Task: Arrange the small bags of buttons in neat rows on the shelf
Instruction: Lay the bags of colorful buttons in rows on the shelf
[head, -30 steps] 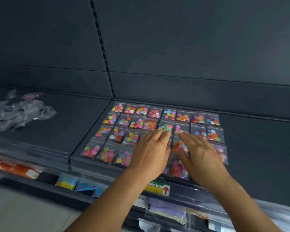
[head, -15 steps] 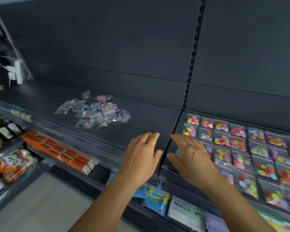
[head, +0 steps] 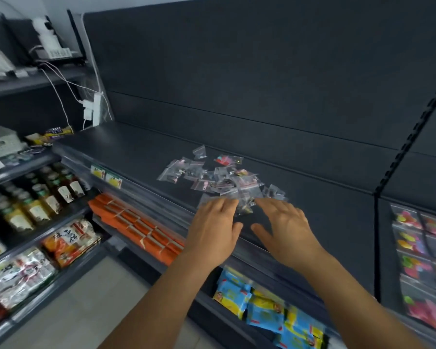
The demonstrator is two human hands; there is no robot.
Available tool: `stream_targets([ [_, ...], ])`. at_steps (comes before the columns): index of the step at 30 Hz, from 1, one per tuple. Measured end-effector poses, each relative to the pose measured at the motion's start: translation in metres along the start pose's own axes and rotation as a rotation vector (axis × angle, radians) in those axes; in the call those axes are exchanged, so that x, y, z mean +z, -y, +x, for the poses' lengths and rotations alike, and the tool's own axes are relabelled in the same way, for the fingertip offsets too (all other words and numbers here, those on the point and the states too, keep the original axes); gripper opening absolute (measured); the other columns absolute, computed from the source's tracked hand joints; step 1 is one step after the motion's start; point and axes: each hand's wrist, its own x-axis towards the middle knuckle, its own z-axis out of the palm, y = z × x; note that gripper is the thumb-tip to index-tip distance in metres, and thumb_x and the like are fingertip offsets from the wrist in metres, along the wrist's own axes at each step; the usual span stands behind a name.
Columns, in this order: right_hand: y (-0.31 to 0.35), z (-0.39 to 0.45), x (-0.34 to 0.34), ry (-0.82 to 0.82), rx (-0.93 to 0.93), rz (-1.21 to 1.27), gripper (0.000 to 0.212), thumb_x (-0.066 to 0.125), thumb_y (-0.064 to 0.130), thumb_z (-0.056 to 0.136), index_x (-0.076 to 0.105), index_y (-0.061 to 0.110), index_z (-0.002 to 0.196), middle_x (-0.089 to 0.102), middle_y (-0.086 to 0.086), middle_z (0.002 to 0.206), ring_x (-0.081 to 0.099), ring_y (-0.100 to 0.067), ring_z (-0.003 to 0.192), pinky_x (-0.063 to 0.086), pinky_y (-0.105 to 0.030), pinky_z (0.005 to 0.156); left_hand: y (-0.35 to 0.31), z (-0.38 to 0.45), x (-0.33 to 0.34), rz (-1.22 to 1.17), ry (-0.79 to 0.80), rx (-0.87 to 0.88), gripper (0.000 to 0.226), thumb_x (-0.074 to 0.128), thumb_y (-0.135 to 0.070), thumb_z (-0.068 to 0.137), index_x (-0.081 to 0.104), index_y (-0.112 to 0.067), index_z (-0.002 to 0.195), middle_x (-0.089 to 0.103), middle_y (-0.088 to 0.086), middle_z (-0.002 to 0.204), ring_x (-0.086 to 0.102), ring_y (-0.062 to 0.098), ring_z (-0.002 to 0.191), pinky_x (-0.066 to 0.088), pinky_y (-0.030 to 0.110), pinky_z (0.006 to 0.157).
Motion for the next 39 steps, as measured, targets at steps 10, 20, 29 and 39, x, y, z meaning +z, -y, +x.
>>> stream_targets([
  [10, 0.001, 0.122, 0.033, -0.013, 0.023, 0.056, 0.054, 0.051, 0.037, 0.092, 0.036, 0.024, 0.142, 0.039, 0.002, 0.147, 0.034, -0.022, 0.134, 0.023, -0.038, 0.111, 0.074, 0.082, 0.019, -0.005, 0.046, -0.007, 0.057, 0.050, -0.032, 0.095, 0.029, -0.018, 0.145, 0.040, 0.002, 0.145, 0.033, 0.020, 0.134, 0.024, 0.034, 0.113],
  [20, -0.036, 0.214, 0.061, 0.125, 0.197, 0.068, 0.036, 0.045, 0.033, 0.093, 0.048, 0.026, 0.128, 0.057, -0.004, 0.126, 0.049, -0.028, 0.118, 0.038, -0.037, 0.097, 0.118, 0.186, 0.052, 0.004, 0.195, -0.022, 0.055, 0.042, -0.030, 0.098, 0.022, -0.018, 0.149, 0.034, 0.003, 0.150, 0.032, 0.023, 0.135, 0.031, 0.038, 0.110],
  [29, -0.042, 0.243, 0.067, 0.174, 0.443, 0.184, 0.045, 0.060, 0.028, 0.085, 0.051, 0.015, 0.127, 0.061, -0.011, 0.119, 0.055, -0.029, 0.111, 0.043, -0.028, 0.082, 0.135, 0.245, 0.090, -0.016, 0.260, -0.175, 0.046, 0.043, -0.028, 0.098, 0.038, -0.009, 0.140, 0.048, 0.011, 0.134, 0.043, 0.030, 0.122, 0.037, 0.040, 0.102],
  [39, -0.039, 0.242, 0.066, 0.050, 0.525, 0.400, 0.016, 0.065, 0.017, 0.082, 0.064, 0.027, 0.095, 0.065, 0.008, 0.082, 0.054, 0.000, 0.062, 0.035, -0.003, 0.040, 0.154, 0.268, 0.100, 0.010, 0.287, -0.023, 0.043, 0.056, -0.038, 0.091, 0.053, -0.018, 0.129, 0.053, 0.007, 0.120, 0.042, 0.030, 0.112, 0.036, 0.036, 0.093],
])
